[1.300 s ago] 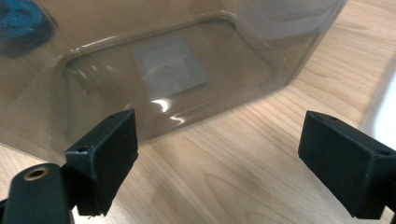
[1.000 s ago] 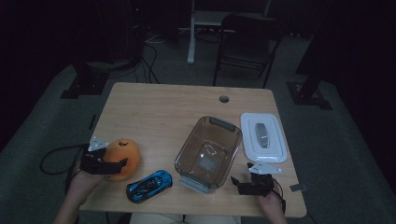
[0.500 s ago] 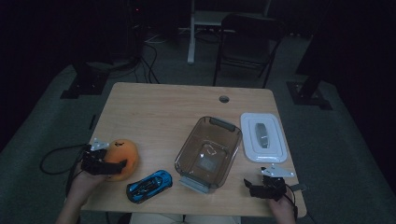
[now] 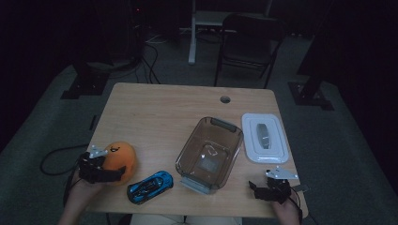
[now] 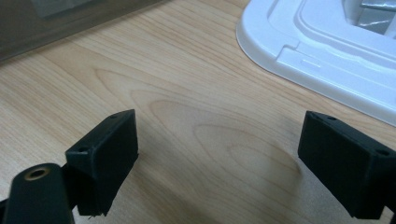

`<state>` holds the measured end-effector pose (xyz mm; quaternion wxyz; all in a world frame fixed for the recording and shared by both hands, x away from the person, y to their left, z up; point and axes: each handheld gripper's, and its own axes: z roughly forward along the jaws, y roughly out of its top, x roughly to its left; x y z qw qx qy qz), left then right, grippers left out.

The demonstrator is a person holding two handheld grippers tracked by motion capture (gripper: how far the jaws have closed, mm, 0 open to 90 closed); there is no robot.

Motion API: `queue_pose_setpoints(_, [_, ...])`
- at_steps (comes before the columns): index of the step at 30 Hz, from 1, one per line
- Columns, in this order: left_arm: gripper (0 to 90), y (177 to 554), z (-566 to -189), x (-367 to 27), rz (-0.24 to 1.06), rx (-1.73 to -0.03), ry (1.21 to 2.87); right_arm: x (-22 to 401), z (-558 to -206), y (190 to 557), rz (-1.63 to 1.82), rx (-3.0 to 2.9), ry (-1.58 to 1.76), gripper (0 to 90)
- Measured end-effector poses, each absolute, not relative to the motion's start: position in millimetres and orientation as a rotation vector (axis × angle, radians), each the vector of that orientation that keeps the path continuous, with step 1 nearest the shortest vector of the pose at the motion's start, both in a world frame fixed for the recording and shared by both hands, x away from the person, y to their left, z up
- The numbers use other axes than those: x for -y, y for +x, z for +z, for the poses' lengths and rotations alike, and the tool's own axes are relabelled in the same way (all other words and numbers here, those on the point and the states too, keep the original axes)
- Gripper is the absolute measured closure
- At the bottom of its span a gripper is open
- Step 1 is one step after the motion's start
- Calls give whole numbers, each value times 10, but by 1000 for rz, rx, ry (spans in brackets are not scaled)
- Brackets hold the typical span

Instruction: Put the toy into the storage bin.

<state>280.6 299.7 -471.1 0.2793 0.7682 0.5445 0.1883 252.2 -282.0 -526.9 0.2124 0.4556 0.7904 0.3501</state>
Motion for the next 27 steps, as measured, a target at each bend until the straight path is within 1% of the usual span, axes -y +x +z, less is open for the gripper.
queue_pose_setpoints(3, [6,2810,-4733,-2989,514,-1458,2064,2816,-5270,2527,968,-2200,1266,119])
queue_pose_setpoints(4, [19,2808,-4734,-2980,524,-1454,2064,2817,-5270,2526,970,-2200,1264,119])
queue_pose_setpoints(5, [49,2808,-4734,-2980,524,-1454,2064,2817,-5270,2526,970,-2200,1264,119])
queue_pose_setpoints(7, [160,2795,-4729,-2990,564,-1416,2025,2820,-5271,2528,967,-2200,1267,119])
queue_pose_setpoints(8, [228,2781,-4726,-3000,587,-1395,2012,2818,-5271,2529,962,-2201,1265,119])
queue_pose_setpoints(9, [323,2774,-4720,-3012,595,-1383,2000,2817,-5272,2532,957,-2204,1265,119])
queue_pose_setpoints(10, [374,2774,-4720,-3012,595,-1383,2000,2818,-5272,2536,956,-2208,1264,119])
queue_pose_setpoints(11, [374,2766,-4711,-3025,598,-1368,1993,2818,-5272,2536,956,-2208,1264,119])
queue_pose_setpoints(13, [486,2755,-4695,-3052,600,-1333,1990,2824,-5274,2548,964,-2217,1263,136])
queue_pose_setpoints(16, [566,2750,-4671,-3076,602,-1292,1998,2832,-5276,2563,962,-2229,1268,136])
queue_pose_setpoints(18, [581,2747,-4666,-3073,609,-1242,2016,2835,-5277,2568,964,-2233,1272,137])
queue_pose_setpoints(24, [614,2799,-4639,-3077,594,-1192,2047,2840,-5278,2575,972,-2240,1272,136])
queue_pose_setpoints(27, [632,2873,-4600,-3105,547,-1153,2046,2843,-5278,2576,972,-2242,1275,136])
